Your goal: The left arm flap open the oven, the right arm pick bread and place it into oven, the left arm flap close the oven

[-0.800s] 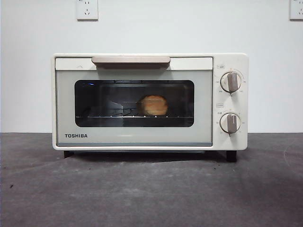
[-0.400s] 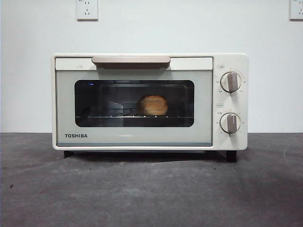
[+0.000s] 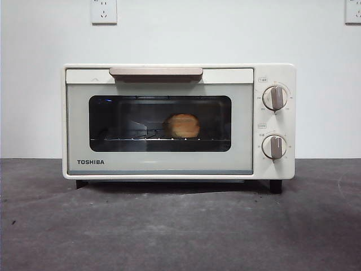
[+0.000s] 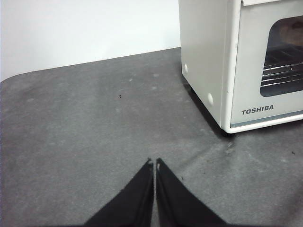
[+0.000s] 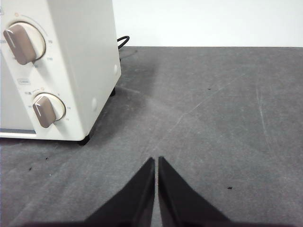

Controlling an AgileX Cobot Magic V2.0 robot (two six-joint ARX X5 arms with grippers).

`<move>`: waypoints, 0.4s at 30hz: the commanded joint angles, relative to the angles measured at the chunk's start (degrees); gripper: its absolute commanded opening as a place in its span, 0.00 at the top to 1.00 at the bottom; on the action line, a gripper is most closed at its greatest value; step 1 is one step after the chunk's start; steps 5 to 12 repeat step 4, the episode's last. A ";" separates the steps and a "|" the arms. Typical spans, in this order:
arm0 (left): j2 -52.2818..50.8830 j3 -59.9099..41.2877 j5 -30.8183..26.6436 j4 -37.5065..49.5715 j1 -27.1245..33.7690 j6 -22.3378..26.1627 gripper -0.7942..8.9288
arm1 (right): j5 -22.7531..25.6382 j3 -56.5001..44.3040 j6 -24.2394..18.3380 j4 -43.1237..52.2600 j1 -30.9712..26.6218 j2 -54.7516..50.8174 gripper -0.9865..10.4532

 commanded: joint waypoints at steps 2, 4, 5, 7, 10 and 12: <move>-0.13 -1.18 -0.09 -0.28 0.15 -0.39 0.90 | 0.22 -0.28 0.63 0.59 -0.09 -0.17 0.91; -0.13 -1.18 -0.07 -0.28 0.15 -0.39 0.90 | 0.22 -0.28 0.63 0.59 -0.09 -0.17 0.91; -0.13 -1.18 -0.07 -0.28 0.15 -0.39 0.90 | 0.22 -0.28 0.63 0.59 -0.09 -0.17 0.91; -0.13 -1.18 -0.07 -0.28 0.15 -0.39 0.90 | 0.22 -0.28 0.63 0.59 -0.09 -0.17 0.91; -0.13 -1.18 -0.07 -0.28 0.15 -0.39 0.90 | 0.22 -0.28 0.63 0.59 -0.09 -0.17 0.91; -0.13 -1.18 -0.07 -0.28 0.15 -0.39 0.90 | 0.22 -0.28 0.63 0.59 -0.09 -0.17 0.91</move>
